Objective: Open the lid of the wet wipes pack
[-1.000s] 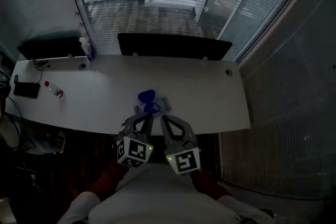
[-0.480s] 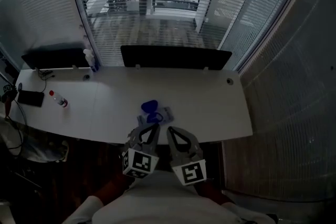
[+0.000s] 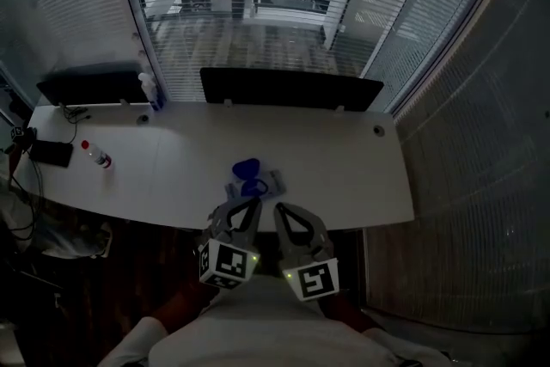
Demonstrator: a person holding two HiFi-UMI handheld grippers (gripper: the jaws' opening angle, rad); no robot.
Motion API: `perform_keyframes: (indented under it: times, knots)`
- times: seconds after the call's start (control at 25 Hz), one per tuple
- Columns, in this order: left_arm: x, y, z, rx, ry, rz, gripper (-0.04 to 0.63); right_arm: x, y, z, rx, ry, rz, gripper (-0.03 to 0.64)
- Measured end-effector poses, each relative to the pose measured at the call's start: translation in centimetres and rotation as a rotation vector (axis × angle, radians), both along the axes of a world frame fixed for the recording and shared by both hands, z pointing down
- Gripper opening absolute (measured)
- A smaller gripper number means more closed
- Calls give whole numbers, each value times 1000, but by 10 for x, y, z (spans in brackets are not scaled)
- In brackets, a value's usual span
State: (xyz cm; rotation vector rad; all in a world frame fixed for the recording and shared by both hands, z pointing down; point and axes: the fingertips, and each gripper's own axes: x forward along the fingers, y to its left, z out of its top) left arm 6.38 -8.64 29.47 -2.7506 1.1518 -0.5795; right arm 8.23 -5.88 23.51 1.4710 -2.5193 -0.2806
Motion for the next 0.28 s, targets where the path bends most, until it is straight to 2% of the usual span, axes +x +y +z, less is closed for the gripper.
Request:
perform_keyframes:
  times: [0.28]
  knots:
    - [0,-6,-2,17,-8,-4,2,3,-3,-5,18,28,-5,0]
